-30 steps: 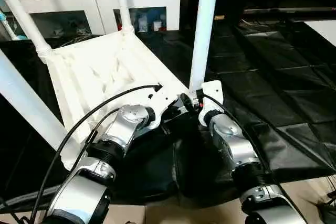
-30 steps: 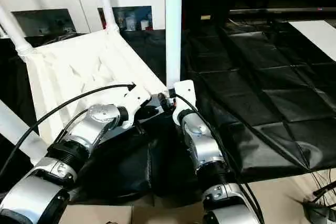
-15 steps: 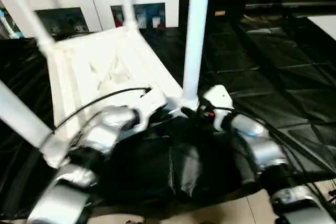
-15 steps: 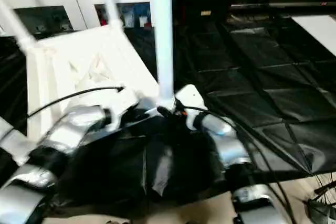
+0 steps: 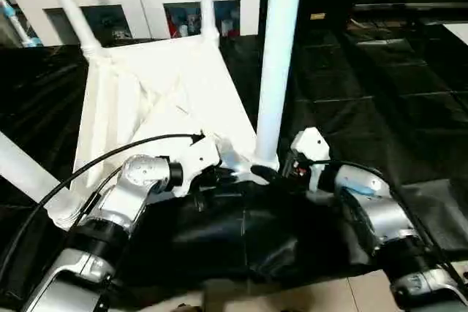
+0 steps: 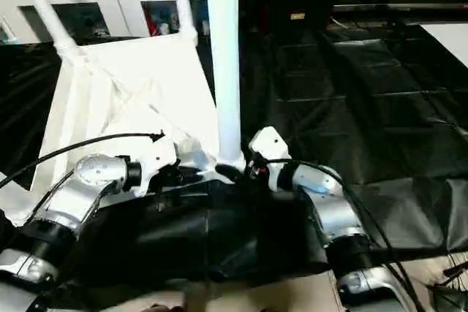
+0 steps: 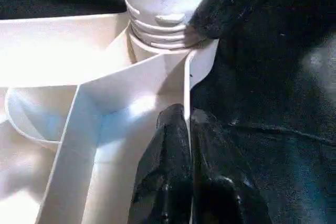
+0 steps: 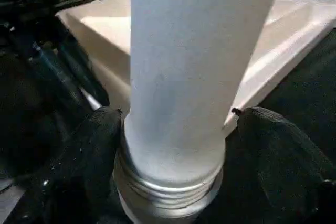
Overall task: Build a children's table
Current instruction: Rotate leg to tighten
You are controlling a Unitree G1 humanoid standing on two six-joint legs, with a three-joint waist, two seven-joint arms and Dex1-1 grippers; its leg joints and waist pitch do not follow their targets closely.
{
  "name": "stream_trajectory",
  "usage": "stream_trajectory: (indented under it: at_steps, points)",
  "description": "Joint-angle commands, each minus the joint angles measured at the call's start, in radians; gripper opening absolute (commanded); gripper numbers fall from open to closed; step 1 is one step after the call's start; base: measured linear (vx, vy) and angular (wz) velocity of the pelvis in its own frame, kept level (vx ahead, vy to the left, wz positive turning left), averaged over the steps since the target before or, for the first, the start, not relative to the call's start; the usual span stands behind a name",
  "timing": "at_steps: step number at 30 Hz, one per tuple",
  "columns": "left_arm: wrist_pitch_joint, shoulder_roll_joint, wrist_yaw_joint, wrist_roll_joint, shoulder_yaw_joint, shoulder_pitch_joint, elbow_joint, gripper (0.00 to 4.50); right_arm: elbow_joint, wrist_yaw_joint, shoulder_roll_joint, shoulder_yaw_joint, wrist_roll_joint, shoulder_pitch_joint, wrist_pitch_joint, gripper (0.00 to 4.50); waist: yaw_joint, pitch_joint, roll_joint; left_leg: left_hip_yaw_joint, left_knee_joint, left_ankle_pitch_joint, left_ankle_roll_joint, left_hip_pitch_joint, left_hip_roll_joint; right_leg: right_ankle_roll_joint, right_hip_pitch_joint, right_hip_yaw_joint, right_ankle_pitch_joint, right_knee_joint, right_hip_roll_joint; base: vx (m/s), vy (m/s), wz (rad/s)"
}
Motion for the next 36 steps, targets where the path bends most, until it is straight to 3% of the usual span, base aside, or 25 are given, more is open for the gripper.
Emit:
stream_trajectory:
  at_steps: [1,13,23,25,30,33,36]
  points:
    - [0.021,-0.005,-0.036,-0.020,-0.034,0.035,-0.005,0.00,-0.006,0.024,-0.011,0.014,-0.001,0.005,-0.006,3.67,0.001,-0.050,-0.016,-0.018,-0.056,-0.151,0.136,0.011,0.056,-0.283,0.046,0.035,-0.041,-0.048,-0.052,0.000,0.000,0.00]
    - [0.038,-0.003,-0.038,-0.016,-0.031,0.036,-0.017,0.00,0.009,0.029,0.000,0.007,0.005,-0.004,-0.001,2.78,0.002,-0.052,-0.015,-0.019,-0.052,-0.128,0.142,0.011,0.055,-0.293,0.049,0.033,-0.008,-0.043,-0.051,0.000,0.000,0.00]
    - [0.056,-0.008,-0.023,-0.005,-0.034,0.031,-0.006,0.00,0.048,-0.055,0.026,-0.007,-0.024,-0.018,-0.004,2.66,0.002,-0.052,-0.014,-0.019,-0.050,-0.120,0.147,0.011,0.054,-0.301,0.048,0.033,0.003,-0.041,-0.051,0.000,0.000,0.00]
    - [0.071,-0.021,0.007,0.007,-0.033,0.021,0.016,0.00,0.078,-0.127,0.046,-0.015,-0.046,-0.028,0.001,2.65,-0.002,-0.050,-0.014,-0.020,-0.052,-0.139,0.134,0.011,0.053,-0.300,0.047,0.034,-0.026,-0.044,-0.051,0.000,0.000,0.00]
    - [0.108,-0.096,0.153,0.049,-0.024,-0.035,0.118,0.00,0.107,-0.327,0.143,-0.032,-0.078,-0.029,0.053,2.64,-0.017,-0.036,-0.017,-0.027,-0.071,-0.303,0.038,0.017,0.051,-0.232,0.042,0.039,-0.299,-0.071,-0.055,0.000,0.000,0.00]
    - [0.131,-0.146,0.261,0.068,-0.009,-0.076,0.177,0.00,0.121,-0.441,0.203,-0.033,-0.102,-0.035,0.073,2.64,-0.021,-0.035,-0.015,-0.027,-0.073,-0.320,0.018,0.021,0.050,-0.209,0.033,0.043,-0.318,-0.077,-0.051,0.000,0.000,0.00]
    - [0.177,-0.207,0.407,0.086,0.017,-0.133,0.257,0.00,0.173,-0.647,0.299,-0.080,-0.099,-0.070,0.142,2.64,-0.023,-0.037,-0.013,-0.029,-0.075,-0.312,0.007,0.020,0.046,-0.209,0.034,0.043,-0.297,-0.075,-0.050,0.000,0.000,0.00]
